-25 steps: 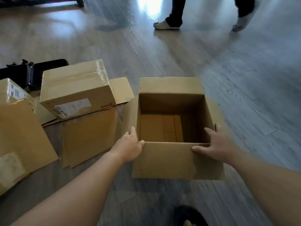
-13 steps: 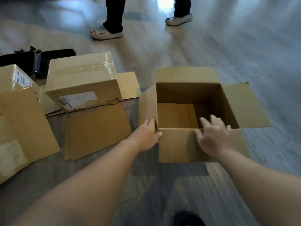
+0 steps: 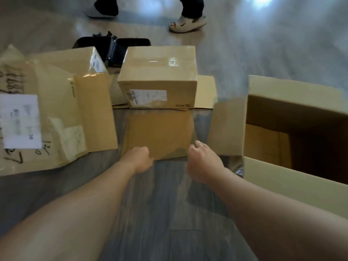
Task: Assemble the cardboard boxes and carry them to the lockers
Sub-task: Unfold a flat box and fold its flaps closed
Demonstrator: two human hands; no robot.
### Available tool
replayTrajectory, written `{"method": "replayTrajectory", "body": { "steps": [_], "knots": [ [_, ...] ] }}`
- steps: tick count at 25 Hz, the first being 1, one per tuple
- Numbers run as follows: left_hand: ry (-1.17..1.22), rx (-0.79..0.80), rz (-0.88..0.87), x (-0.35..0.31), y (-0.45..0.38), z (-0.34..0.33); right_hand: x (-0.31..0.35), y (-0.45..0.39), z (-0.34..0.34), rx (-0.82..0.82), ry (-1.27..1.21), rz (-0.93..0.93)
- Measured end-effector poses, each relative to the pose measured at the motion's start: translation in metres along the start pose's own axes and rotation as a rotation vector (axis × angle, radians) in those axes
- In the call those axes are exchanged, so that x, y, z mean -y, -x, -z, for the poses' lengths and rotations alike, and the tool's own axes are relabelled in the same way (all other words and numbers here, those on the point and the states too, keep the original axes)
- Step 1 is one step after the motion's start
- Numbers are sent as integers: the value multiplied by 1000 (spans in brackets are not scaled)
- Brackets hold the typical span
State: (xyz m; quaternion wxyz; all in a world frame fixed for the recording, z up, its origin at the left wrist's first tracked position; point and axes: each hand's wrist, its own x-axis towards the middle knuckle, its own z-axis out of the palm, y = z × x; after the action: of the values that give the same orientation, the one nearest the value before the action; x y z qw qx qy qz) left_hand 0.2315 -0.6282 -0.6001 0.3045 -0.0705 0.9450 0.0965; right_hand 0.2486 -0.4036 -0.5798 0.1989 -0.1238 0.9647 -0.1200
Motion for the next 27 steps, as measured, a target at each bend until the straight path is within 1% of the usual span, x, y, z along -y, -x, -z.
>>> {"method": "replayTrajectory", "body": {
  "steps": [3,4,6,8,9,12,14,16,18,21,25,27],
  "knots": [
    [27,70,89,39,-13,-9,4,-33,-7,96,-128,-212],
    [47,80,106,50,-21,-14,4,-45,-12,121,-167,-258],
    [102,81,140,86,-67,-48,0,-62,-22,176,-254,-335],
    [166,75,155,95,-81,-62,-5,-70,-31,238,-305,-401],
    [215,63,158,89,-71,-56,-7,-72,-34,249,-302,-410],
    [383,-40,121,56,-26,-22,-8,-69,-42,175,-246,-375],
    [420,-113,184,50,-23,-20,-3,-66,-48,138,-225,-367],
    [450,-141,235,50,-21,-19,0,-62,-49,131,-230,-411],
    [454,-135,283,52,-17,-21,-4,-59,-54,120,-218,-428],
    [387,-178,310,48,-9,-22,-12,-56,-63,112,-182,-382],
    [367,-249,310,39,2,-11,-6,-50,-62,91,-239,-463],
    [360,-260,303,41,7,-4,-4,-50,-54,106,-314,-522]
  ]
}}
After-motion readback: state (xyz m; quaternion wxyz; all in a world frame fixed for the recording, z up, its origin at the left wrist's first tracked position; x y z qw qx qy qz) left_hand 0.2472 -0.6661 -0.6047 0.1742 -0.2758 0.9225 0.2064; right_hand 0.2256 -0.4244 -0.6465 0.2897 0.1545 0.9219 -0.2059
